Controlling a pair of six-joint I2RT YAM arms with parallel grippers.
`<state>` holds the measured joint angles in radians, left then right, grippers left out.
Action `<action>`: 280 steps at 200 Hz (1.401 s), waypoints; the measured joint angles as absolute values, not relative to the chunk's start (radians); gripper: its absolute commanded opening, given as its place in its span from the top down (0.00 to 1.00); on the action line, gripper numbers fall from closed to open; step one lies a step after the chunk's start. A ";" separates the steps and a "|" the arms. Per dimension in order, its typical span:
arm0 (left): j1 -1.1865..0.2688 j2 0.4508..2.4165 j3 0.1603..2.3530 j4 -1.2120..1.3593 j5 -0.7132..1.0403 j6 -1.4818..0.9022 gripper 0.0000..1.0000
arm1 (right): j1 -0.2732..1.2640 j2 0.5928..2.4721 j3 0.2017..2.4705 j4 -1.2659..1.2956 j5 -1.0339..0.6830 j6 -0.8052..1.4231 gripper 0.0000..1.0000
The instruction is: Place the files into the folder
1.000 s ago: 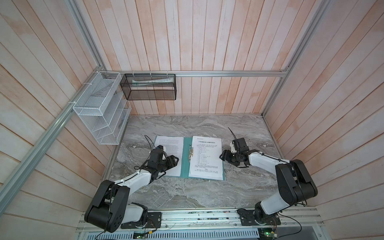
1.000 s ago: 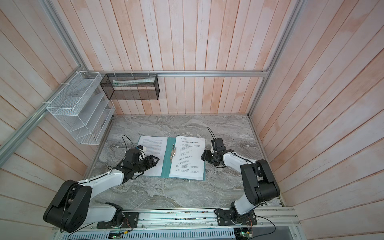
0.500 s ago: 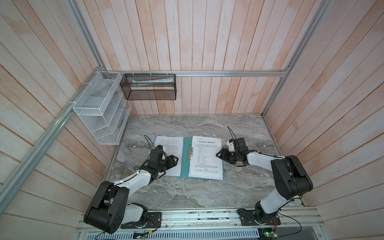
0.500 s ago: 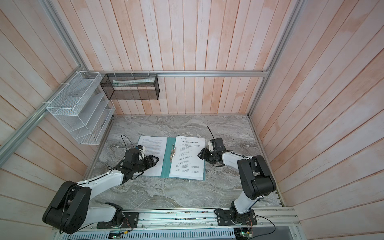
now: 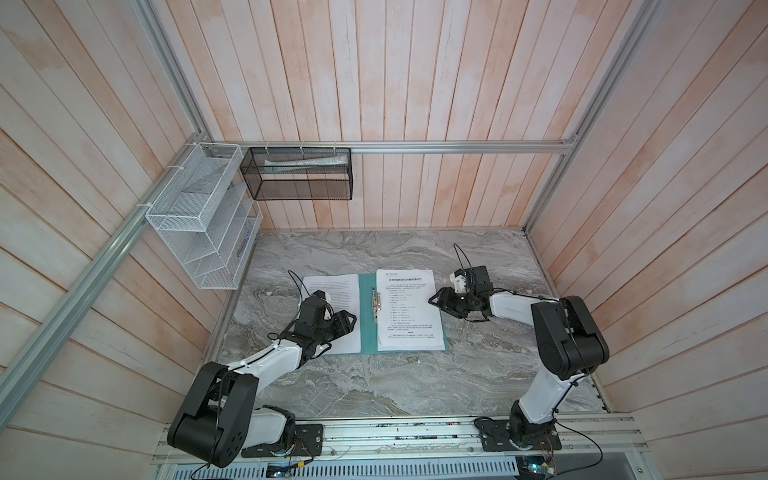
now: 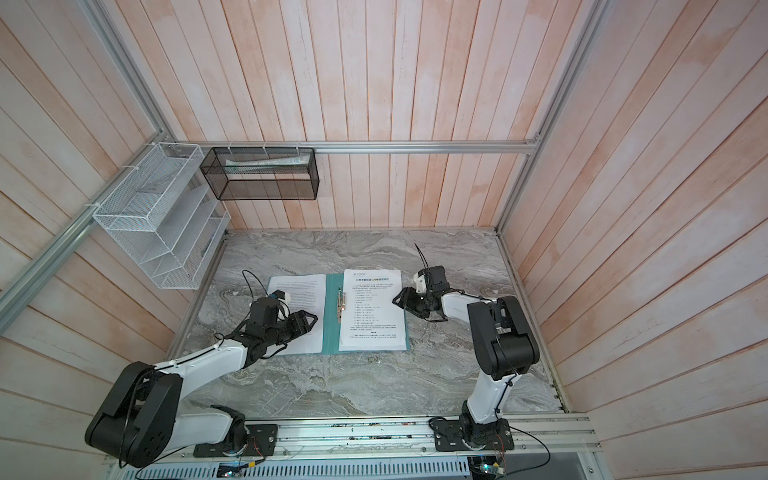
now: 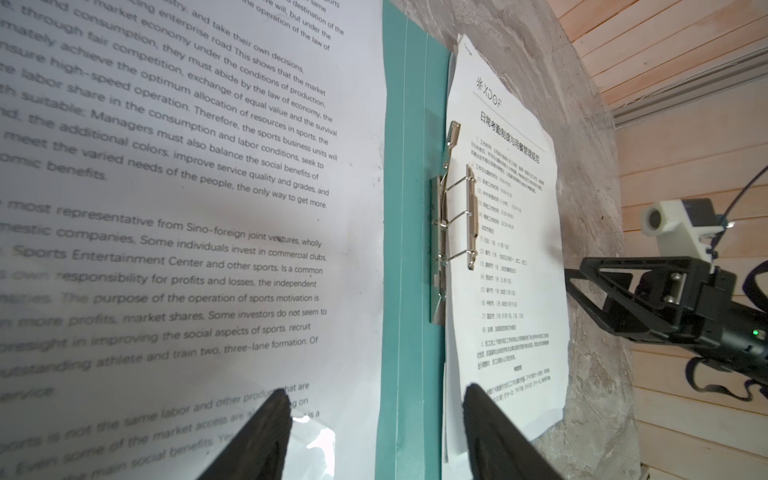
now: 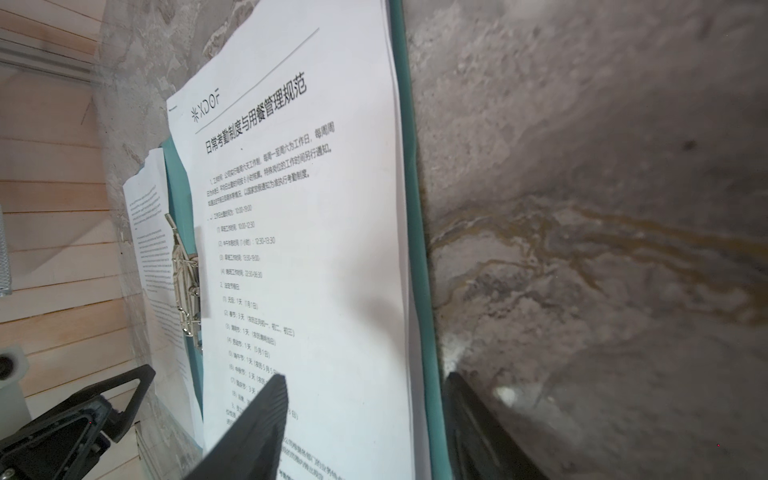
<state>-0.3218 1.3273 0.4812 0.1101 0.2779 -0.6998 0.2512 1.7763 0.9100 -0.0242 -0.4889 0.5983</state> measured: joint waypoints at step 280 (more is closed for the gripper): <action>-0.283 1.906 1.140 0.266 0.489 -0.482 0.29 | 0.360 2.113 1.811 -0.413 -0.390 0.369 0.44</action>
